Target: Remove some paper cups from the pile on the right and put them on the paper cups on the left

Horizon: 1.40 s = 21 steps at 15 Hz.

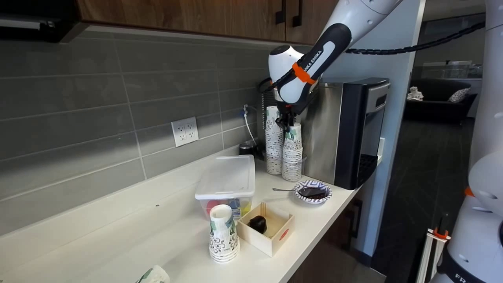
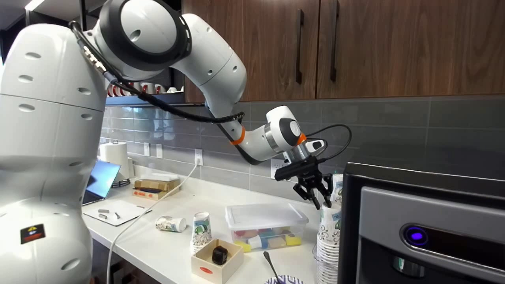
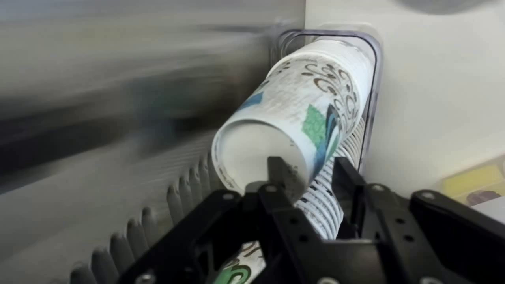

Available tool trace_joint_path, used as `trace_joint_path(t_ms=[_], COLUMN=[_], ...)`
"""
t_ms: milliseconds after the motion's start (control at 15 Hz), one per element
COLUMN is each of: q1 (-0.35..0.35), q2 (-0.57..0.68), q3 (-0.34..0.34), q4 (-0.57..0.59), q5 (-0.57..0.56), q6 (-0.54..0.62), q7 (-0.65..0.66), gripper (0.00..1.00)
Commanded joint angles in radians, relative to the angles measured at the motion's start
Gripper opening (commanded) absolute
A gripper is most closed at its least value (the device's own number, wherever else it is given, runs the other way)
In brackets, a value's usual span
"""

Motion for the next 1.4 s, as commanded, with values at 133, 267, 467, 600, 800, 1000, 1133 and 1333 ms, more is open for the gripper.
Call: trace_joint_path(t_ms=[133, 267, 467, 600, 800, 1000, 1133, 1333], q1=[0.019, 0.019, 0.022, 0.025, 0.026, 0.021, 0.016, 0.011], q2=[-0.017, -0.027, -0.045, -0.069, -0.116, -0.175, -0.213, -0.261], q3=[-0.018, -0.016, -0.014, -0.016, -0.020, -0.025, -0.028, -0.026], q4=[0.024, 0.020, 0.013, 0.001, -0.023, -0.048, -0.062, -0.078], q5=[0.078, 0.119, 0.170, 0.182, 0.171, 0.151, 0.143, 0.170], q6=[-0.069, -0.097, -0.143, -0.169, -0.201, -0.214, -0.211, -0.233], q7=[-0.042, -0.058, -0.075, -0.063, -0.030, 0.005, 0.020, -0.001], gripper=[0.00, 0.03, 0.02, 0.01, 0.02, 0.02, 0.02, 0.02])
